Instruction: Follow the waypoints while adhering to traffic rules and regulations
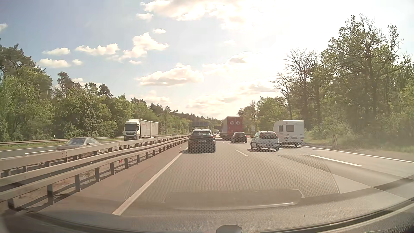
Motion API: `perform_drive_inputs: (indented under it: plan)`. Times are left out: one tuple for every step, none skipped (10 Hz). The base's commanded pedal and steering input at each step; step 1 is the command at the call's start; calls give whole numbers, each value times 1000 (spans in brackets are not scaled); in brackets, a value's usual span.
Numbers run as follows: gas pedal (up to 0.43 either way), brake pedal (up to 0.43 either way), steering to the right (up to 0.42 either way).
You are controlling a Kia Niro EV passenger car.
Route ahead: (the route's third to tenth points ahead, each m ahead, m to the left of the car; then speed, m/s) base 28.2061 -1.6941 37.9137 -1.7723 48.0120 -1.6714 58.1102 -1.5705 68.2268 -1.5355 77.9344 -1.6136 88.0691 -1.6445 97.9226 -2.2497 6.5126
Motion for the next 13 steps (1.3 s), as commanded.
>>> perform_drive_inputs:
  plan:
    - [150,0,4]
    - [150,0,4]
    - [150,0,3]
    - [150,0,1]
    - [150,0,1]
    - [150,0,1]
    - [150,0,1]
    - [150,0,-1]
    - [150,0,-3]
    - [150,0,-4]
    - [150,0,-6]
    - [150,0,-6]
    - [150,0,-6]
